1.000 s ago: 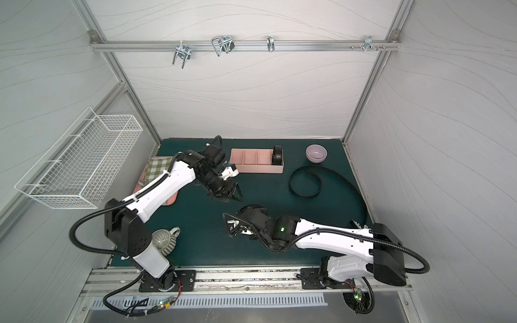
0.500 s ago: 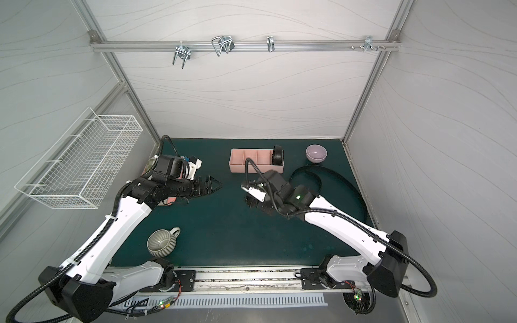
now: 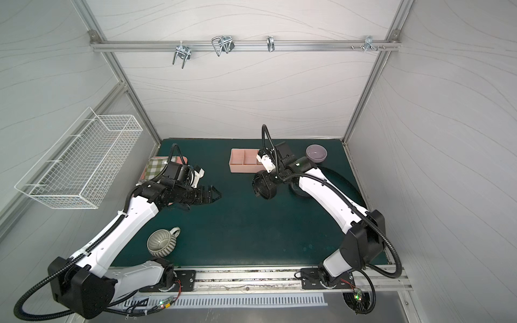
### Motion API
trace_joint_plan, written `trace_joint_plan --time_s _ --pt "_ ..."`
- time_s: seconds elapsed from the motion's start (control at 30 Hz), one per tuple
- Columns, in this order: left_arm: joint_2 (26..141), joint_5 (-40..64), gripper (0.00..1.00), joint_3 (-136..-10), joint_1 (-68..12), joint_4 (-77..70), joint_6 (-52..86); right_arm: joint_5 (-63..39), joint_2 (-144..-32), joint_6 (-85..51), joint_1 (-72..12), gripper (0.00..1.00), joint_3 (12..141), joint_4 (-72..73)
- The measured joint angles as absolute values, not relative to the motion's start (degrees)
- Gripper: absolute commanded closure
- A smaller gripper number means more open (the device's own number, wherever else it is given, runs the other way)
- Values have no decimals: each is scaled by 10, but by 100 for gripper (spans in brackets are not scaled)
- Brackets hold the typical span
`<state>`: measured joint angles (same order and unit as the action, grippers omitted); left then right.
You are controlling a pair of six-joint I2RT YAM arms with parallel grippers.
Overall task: Place the belts into the storage roll
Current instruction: Pick up the belt from the center of the board, then place the belt in the container.
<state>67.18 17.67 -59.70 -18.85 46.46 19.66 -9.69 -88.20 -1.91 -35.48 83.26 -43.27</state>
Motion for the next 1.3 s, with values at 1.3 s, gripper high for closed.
trace_joint_plan --time_s 1.3 --pt "677 155 1 -544 -189 439 162 45 -1233 -121 -344 84 1223 -419"
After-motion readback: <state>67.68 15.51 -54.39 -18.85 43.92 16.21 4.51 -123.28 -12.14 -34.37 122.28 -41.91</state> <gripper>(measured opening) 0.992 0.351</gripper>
